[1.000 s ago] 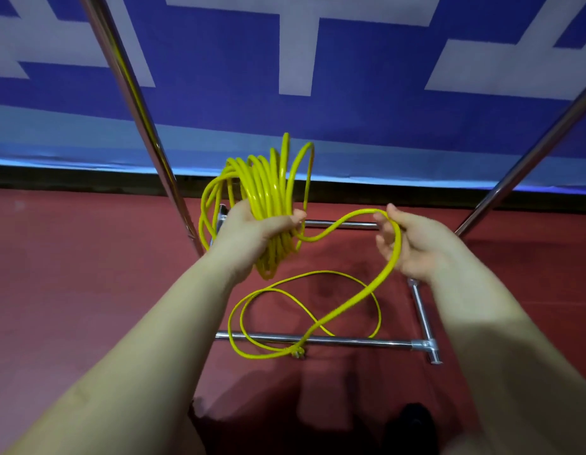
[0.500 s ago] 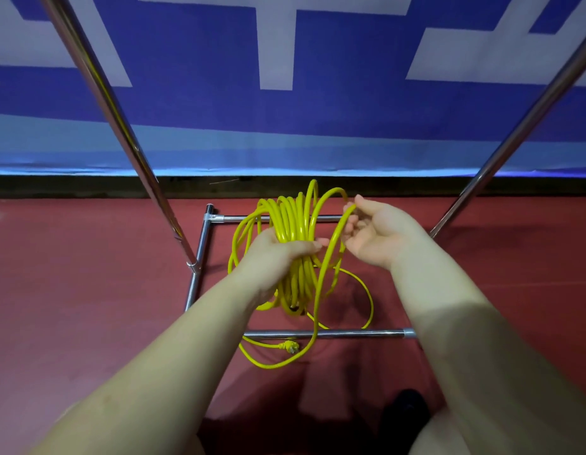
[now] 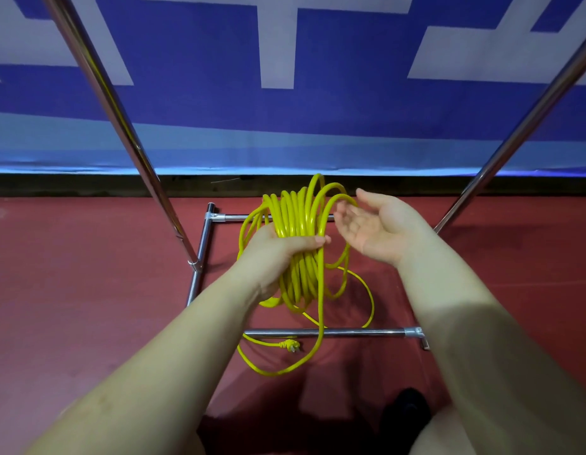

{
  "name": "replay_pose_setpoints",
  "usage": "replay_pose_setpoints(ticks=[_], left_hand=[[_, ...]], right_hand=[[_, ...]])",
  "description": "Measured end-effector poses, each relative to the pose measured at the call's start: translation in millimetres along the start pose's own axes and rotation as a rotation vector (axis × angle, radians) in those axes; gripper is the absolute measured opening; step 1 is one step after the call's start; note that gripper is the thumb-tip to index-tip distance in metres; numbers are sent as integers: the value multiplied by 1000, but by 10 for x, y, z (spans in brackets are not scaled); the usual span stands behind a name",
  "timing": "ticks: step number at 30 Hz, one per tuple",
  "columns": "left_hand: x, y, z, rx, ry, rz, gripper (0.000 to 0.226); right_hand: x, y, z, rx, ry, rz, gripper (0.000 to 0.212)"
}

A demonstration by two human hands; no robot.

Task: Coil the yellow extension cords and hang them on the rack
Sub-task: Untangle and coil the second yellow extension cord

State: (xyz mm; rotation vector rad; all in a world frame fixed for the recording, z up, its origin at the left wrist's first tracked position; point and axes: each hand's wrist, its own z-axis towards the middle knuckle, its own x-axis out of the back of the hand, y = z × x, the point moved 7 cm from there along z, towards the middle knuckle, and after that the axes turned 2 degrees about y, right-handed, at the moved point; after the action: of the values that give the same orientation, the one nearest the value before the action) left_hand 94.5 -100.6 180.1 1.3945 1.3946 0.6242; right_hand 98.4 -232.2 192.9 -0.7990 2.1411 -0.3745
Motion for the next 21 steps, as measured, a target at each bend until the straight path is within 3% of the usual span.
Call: replay_pose_setpoints(ticks=[4,7,9,11,13,16,19,21], left_hand=[[158,-24,84,43,167,-150,5],[245,-64,128,65,257,-173,5],[297,-85,150,85,299,-185,6],[343,-89,175,103,309,-216,6],[381,-62,191,115,298,-257,8],[490,43,199,108,320,-324,14],[691,149,238,80,361,-390,18],[774,182,259,59,382,-387,16]], right_hand=[[-27,-49,-53,278,98,-887,36],[-174,92,-127,493,-38,-1525,37],[-184,269,-119,522,-149,-1766,32],[-216,338,-108,614,-166,-1866,31],[-275,366,-129,632,-216,-1779,29],[-183,501,-134,324,-349,-1575,21],[79,553,-101,157,-346,-1965,14],[205,484,-72,117,-298,-2067,12]])
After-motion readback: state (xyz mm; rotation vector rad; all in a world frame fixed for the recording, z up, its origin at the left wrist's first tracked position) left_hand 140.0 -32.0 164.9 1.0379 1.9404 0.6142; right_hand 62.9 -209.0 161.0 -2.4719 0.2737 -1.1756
